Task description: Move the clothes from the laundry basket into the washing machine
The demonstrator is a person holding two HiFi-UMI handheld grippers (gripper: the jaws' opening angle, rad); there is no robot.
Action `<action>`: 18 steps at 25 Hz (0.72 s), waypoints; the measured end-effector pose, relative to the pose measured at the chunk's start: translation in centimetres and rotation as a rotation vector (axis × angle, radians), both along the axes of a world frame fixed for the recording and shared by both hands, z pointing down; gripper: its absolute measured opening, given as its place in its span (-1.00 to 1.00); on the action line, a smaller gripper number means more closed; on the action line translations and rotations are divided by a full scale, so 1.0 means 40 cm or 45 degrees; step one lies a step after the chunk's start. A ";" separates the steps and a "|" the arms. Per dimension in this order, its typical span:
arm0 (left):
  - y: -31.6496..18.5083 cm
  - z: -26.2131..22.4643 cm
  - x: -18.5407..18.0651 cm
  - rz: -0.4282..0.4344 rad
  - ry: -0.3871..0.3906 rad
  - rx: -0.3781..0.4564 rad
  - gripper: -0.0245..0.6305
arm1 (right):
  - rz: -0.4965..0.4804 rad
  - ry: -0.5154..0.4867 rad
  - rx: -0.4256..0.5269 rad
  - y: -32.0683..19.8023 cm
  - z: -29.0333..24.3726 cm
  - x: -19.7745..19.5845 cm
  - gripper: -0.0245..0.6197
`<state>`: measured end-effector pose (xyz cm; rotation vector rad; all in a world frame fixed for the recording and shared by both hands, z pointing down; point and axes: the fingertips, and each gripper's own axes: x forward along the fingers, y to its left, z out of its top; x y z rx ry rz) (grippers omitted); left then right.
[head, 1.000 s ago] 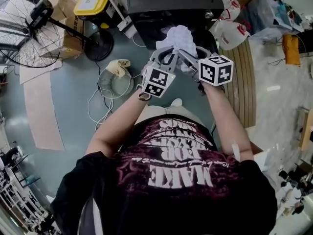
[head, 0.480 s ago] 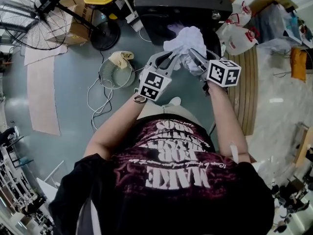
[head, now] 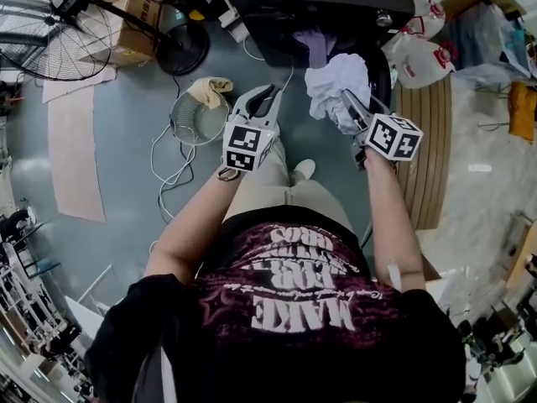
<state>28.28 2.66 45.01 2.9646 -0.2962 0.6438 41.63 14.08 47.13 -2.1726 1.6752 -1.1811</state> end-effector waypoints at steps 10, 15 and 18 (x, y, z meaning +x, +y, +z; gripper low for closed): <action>-0.141 0.126 0.070 -0.039 0.039 -0.008 -0.91 | 0.121 -0.036 -0.039 -0.053 0.186 0.039 -0.37; -0.200 0.212 0.117 -0.026 0.061 -0.041 -0.91 | 0.177 -0.019 -0.060 -0.087 0.281 0.059 -0.37; -0.223 0.251 0.159 0.004 0.059 -0.035 -0.91 | 0.204 -0.016 -0.089 -0.087 0.336 0.062 -0.37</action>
